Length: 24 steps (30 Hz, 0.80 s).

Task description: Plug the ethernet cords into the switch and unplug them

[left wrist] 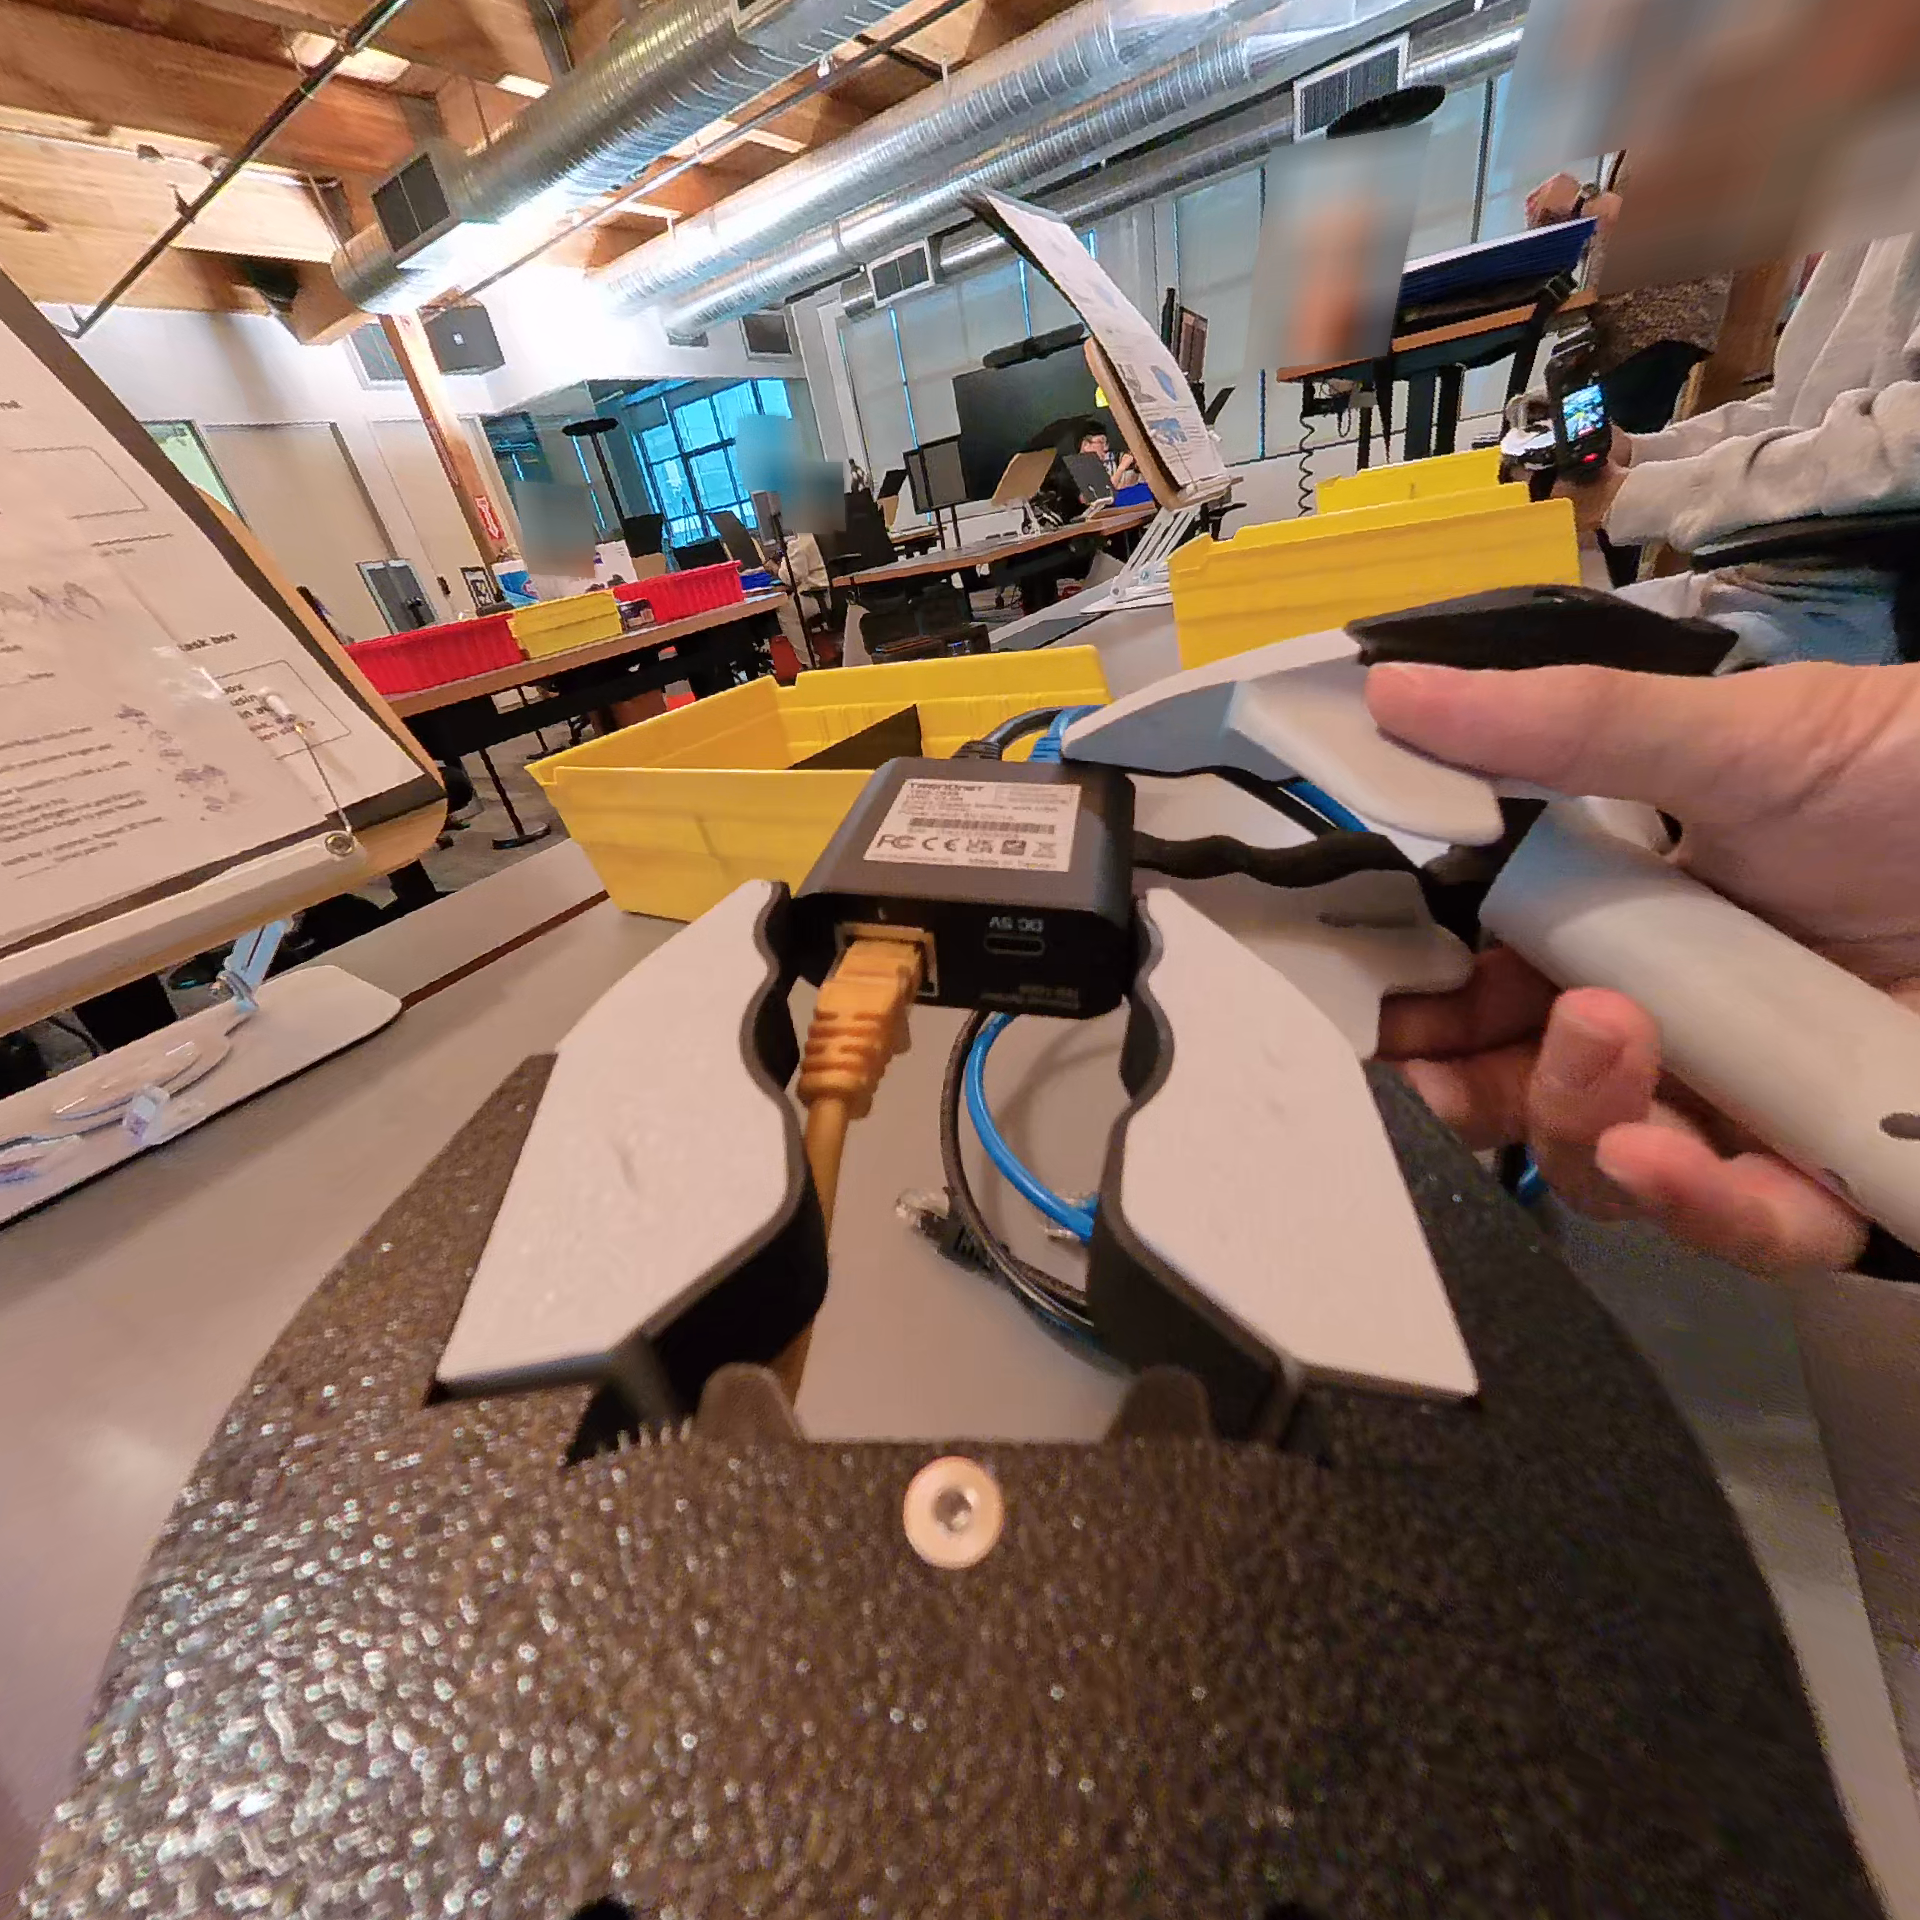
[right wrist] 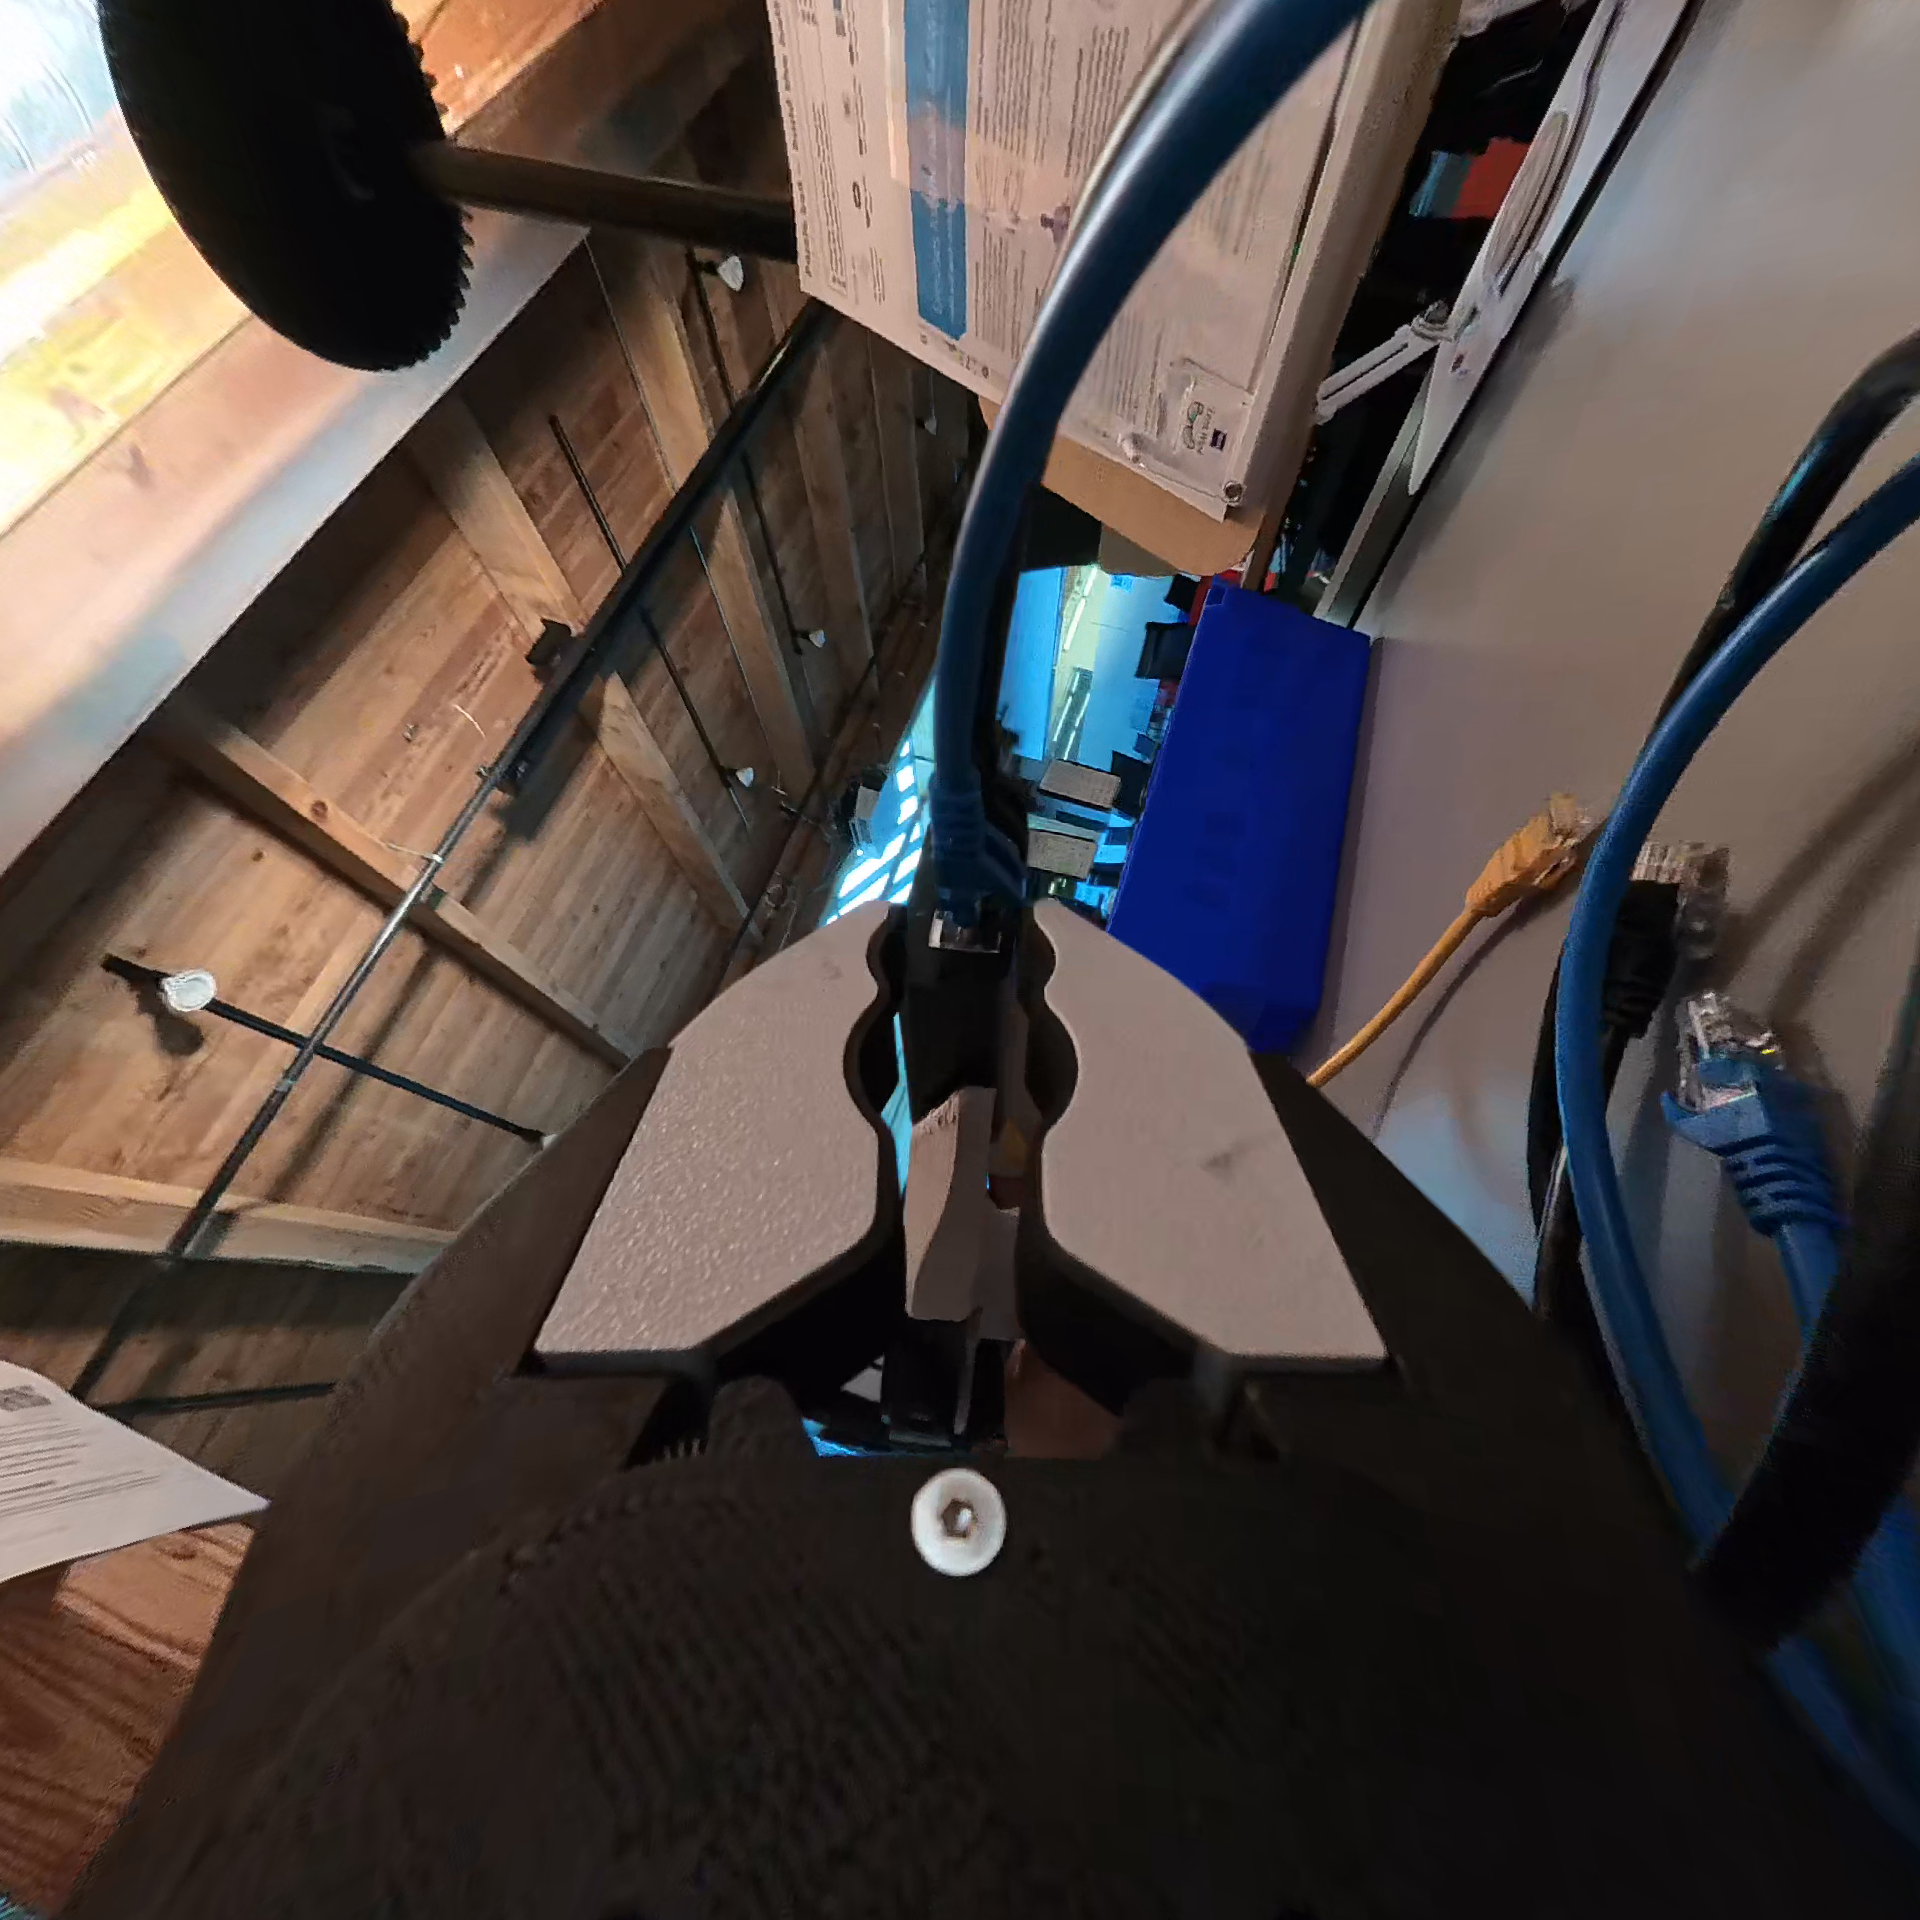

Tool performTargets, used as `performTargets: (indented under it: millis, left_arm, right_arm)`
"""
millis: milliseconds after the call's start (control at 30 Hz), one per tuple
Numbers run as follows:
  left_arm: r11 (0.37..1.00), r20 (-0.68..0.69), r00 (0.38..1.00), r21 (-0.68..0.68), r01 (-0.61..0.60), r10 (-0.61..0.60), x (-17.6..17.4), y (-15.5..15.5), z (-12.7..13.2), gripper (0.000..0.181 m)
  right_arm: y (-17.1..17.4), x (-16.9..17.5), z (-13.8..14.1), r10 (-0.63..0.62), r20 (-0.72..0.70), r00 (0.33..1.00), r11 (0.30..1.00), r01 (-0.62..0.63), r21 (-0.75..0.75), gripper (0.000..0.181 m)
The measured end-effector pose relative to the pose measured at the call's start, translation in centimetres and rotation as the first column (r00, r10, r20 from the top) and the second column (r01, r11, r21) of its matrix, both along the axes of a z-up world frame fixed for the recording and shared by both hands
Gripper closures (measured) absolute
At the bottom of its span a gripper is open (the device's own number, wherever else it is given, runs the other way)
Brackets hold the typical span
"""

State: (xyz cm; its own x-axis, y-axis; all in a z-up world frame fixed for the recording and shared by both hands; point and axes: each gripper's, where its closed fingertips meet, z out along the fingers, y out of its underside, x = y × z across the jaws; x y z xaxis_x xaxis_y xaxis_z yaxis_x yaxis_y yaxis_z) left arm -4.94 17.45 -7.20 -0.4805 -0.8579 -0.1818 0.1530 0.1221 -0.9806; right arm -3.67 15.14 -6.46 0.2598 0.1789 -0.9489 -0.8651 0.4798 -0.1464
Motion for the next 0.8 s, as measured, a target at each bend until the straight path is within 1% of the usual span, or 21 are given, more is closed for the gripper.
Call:
performTargets:
  millis: [267, 333, 533, 633, 733, 800]
  left_arm:
    - [1.000, 0.015, 1.000, 0.016, -0.010, 0.010, 0.0, -0.2, 0.1, 0.121]
    - [1.000, 0.018, 1.000, 0.021, -0.011, 0.011, 0.0, -0.3, 0.1, 0.121]
    - [0.996, 0.031, 0.998, 0.066, -0.061, 0.059, 0.3, -0.3, -0.4, 0.121]
    - [0.994, 0.034, 0.996, 0.060, -0.087, 0.085, 0.5, 0.1, -0.6, 0.121]
    - [0.988, 0.059, 0.988, 0.060, -0.143, 0.140, 0.6, 0.8, -0.1, 0.121]
    - [0.981, 0.082, 0.982, 0.082, -0.177, 0.170, 0.5, 1.1, 0.2, 0.121]
  right_arm:
    - [0.0, 0.2, 0.1, -0.018, 0.017, 1.000, 1.000, 0.018, 0.003, 0.162]
    - [-0.1, 0.3, -0.1, -0.020, 0.012, 1.000, 1.000, 0.020, 0.009, 0.167]
    - [0.0, 0.7, -0.5, -0.022, 0.028, 0.999, 1.000, 0.022, -0.016, 0.168]
    - [0.5, 0.8, -0.5, 0.013, 0.075, 0.997, 0.998, -0.008, -0.057, 0.168]
    - [1.2, 0.8, 0.4, 0.043, 0.210, 0.977, 0.995, -0.022, -0.102, 0.168]
    - [1.5, 0.7, 0.8, 0.065, 0.244, 0.968, 0.995, -0.044, -0.091, 0.168]
